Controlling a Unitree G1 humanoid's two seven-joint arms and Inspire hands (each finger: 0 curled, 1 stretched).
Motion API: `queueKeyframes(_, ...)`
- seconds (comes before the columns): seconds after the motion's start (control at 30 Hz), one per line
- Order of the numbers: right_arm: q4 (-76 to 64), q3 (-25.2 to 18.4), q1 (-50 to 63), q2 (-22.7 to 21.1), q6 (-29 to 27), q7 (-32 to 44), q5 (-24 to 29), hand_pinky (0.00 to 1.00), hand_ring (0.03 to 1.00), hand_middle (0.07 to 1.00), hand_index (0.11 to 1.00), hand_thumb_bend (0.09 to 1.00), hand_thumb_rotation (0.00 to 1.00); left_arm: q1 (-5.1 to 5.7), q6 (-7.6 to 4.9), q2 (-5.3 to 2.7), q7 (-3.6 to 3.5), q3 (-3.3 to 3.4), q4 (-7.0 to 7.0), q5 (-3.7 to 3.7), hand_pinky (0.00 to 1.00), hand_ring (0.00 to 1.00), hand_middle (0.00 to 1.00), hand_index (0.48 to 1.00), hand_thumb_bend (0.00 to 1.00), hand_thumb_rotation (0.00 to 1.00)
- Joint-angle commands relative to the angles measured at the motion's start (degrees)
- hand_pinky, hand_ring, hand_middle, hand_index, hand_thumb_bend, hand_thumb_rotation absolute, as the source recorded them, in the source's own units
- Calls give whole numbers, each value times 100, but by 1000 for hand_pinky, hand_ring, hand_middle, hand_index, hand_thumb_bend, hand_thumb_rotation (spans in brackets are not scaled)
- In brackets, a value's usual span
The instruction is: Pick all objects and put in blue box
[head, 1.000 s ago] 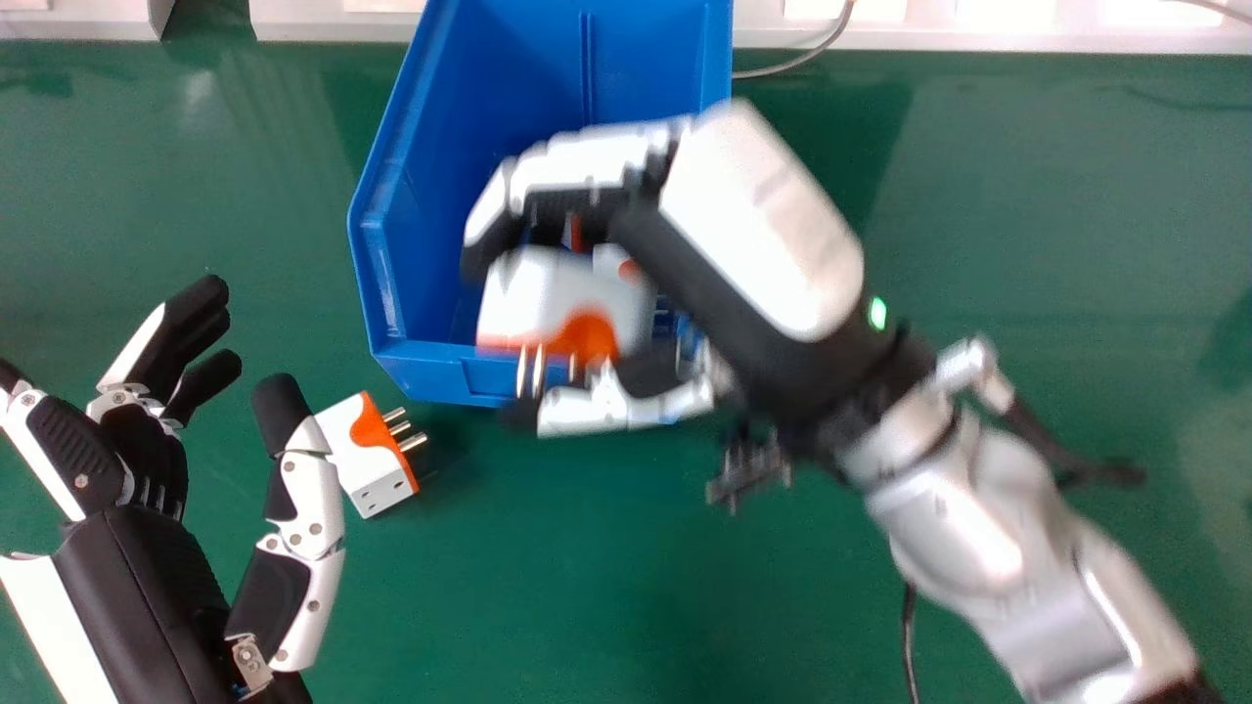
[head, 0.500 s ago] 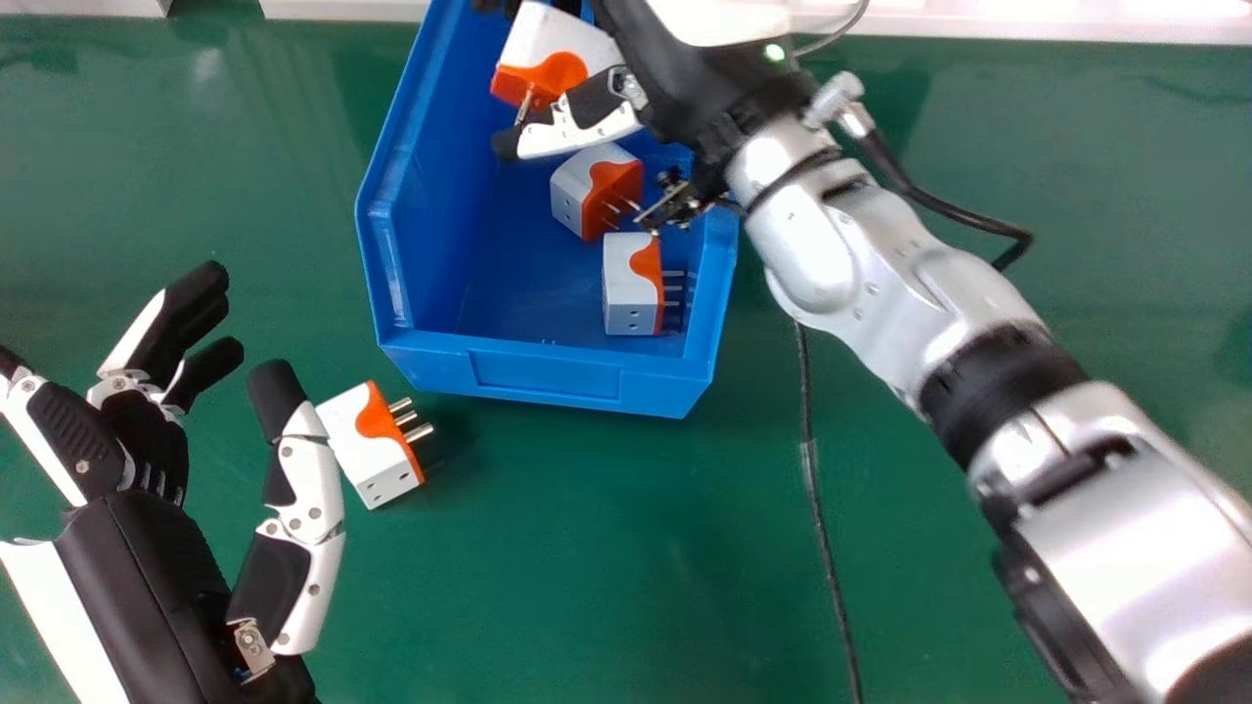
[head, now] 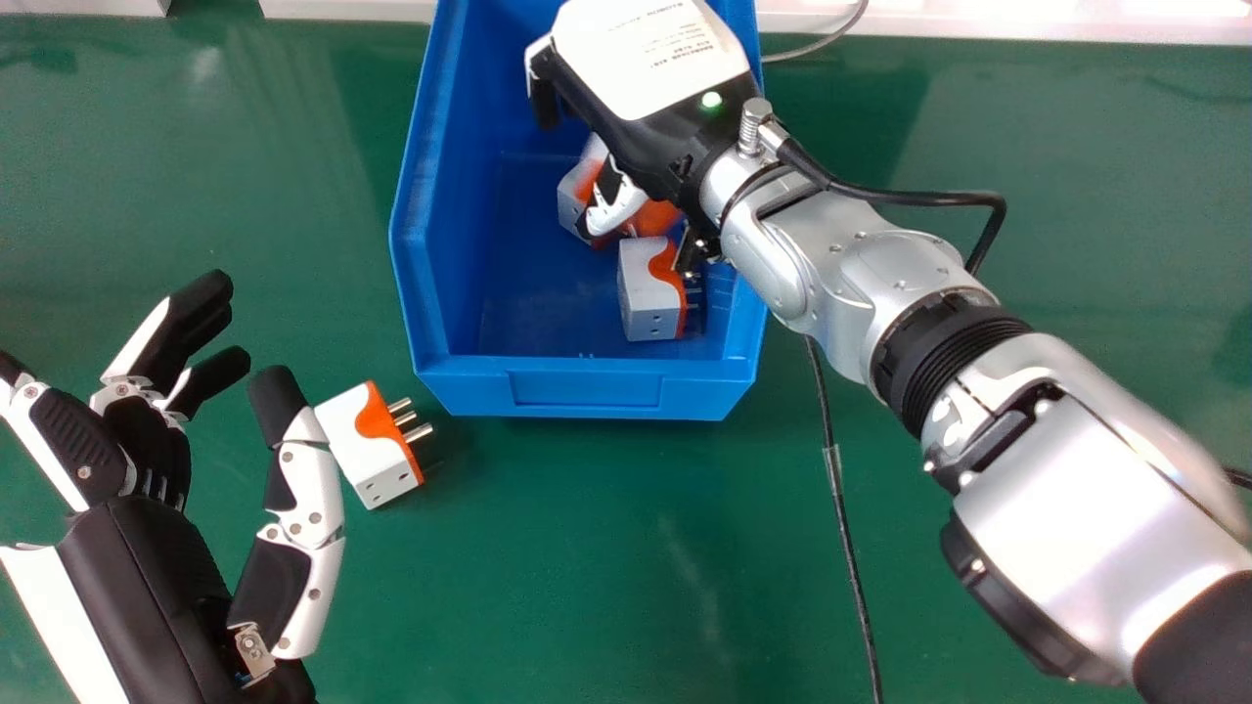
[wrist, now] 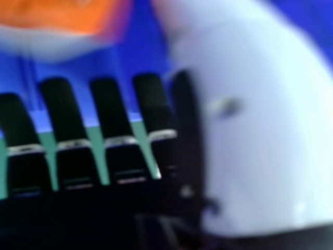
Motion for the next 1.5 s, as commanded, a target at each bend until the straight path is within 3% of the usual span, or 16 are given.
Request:
queueKeyframes(0.0,-82,74,-333,-11,69,-73,-21,957,999,1000,998,1000,337,-144,-145,-338,9,-19,-23,-25,682,747,738,739,237,0)
queueKeyframes(0.27,-193,47,-335,-6,30,-577,158,1000,1000,1000,1000,1000,506,-77,-179,-333,-54,-58,-28,-91,689,755,743,742,239,0)
queueKeyframes(0.4,-294,-60,-390,-32,-44,-798,263,1000,1000,1000,1000,1000,609,-38,-204,-366,-27,-57,-27,-54,687,753,742,742,246,0)
queueKeyframes(0.57,-455,-204,-491,-131,-97,-794,404,1000,1000,1000,1000,1000,701,44,-149,-411,32,-80,-68,67,686,747,739,739,241,0)
queueKeyframes(0.67,-628,-343,-532,-220,-40,-728,509,1000,1000,1000,1000,1000,755,107,-164,-397,14,-120,-97,36,696,754,744,746,239,0)
queueKeyframes(0.77,-988,-543,-479,-355,-20,-619,684,1000,1000,1000,1000,1000,779,154,-166,-397,17,-115,-123,45,699,756,745,749,239,0)
queueKeyframes(0.83,-1429,-679,-365,-487,31,-416,793,1000,1000,1000,1000,1000,775,166,-181,-384,6,-115,-128,26,700,758,747,750,240,0)
queueKeyframes(0.9,-2090,-807,-153,-651,140,-196,873,1000,1000,1000,1000,1000,791,175,-203,-379,-15,-139,-132,-39,703,760,750,751,240,0)
queueKeyframes(1.03,-3896,-1113,532,-990,481,288,950,1000,1000,1000,1000,1000,800,196,-218,-357,-37,-140,-141,-37,712,764,752,750,241,0)
queueKeyframes(1.1,-4980,-1255,951,-1152,690,606,939,1000,1000,1000,1000,1000,821,214,-216,-355,-51,-152,-162,-71,719,770,751,751,242,0)
queueKeyframes(1.2,-6382,-1419,1561,-1315,880,965,893,1000,1000,1000,1000,1000,828,200,-259,-410,41,-77,-152,-22,694,748,735,736,255,0)
queueKeyframes(1.33,-7982,-1613,2415,-1508,808,1420,995,1000,1000,1000,1000,1000,828,230,-234,-370,69,24,-172,40,692,745,738,745,252,0)
queueKeyframes(1.47,-9315,-1768,3307,-1603,772,2163,1506,1000,1000,1000,1000,1000,778,236,-203,-417,112,111,-241,-16,682,742,736,743,254,0)
